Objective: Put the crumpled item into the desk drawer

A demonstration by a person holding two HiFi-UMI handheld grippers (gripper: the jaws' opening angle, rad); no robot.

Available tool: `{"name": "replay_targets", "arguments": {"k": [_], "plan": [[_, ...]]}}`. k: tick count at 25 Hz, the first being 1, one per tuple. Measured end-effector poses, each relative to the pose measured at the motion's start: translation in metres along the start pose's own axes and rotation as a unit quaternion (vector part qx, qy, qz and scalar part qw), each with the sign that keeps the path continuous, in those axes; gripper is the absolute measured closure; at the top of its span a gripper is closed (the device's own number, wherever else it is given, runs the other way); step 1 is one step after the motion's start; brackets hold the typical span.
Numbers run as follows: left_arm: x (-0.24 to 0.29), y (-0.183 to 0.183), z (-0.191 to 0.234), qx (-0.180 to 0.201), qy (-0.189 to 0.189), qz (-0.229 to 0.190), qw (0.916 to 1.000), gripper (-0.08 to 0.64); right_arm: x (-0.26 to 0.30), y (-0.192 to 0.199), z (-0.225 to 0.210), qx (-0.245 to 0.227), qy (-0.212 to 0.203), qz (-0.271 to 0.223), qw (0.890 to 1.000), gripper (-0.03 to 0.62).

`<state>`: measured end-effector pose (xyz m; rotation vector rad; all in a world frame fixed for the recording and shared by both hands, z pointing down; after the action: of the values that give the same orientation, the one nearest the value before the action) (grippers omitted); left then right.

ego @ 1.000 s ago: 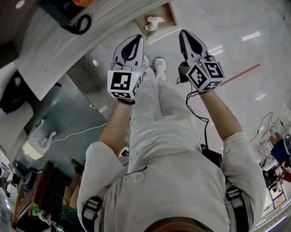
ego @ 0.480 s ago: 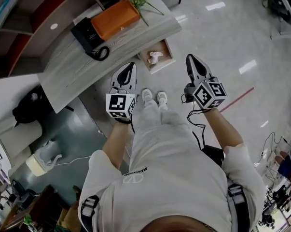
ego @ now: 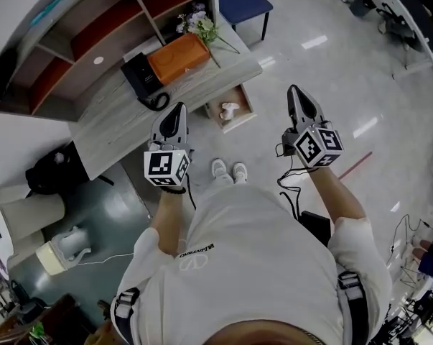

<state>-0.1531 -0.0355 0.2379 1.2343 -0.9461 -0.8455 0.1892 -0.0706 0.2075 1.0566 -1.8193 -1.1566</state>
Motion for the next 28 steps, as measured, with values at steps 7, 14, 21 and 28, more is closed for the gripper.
{"name": "replay_targets", "arguments": {"k": [7,14,21,28], "plan": [[-0.016,-0.043,-0.001,0.015,-0.003,-0.044,0.9989,0.558,-0.026,-0.037,0.007,-0.010,0.009,-0.041,0.999,0.594],[-0.024,-0.058,0.007,0.024,-0.012,-0.063,0.9976,0.558,-0.037,-0.048,0.000,-0.020,0.035,-0.059,0.997,0.595],[-0.024,-0.057,0.009,0.022,-0.018,-0.060,0.9978,0.558,-0.041,-0.053,-0.006,-0.026,0.046,-0.067,0.996,0.595],[-0.024,-0.055,0.007,0.026,-0.016,-0.056,0.9979,0.558,-0.038,-0.050,-0.005,-0.022,0.043,-0.066,0.997,0.595]]}}
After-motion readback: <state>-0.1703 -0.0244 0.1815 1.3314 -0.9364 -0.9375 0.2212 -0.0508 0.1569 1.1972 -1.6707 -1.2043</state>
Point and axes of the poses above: the fingertips, and each gripper's own axes: x forward along the fingers, z to its left, y out of its underside, the point moved 8 cm from there along -x, backward along the fingers
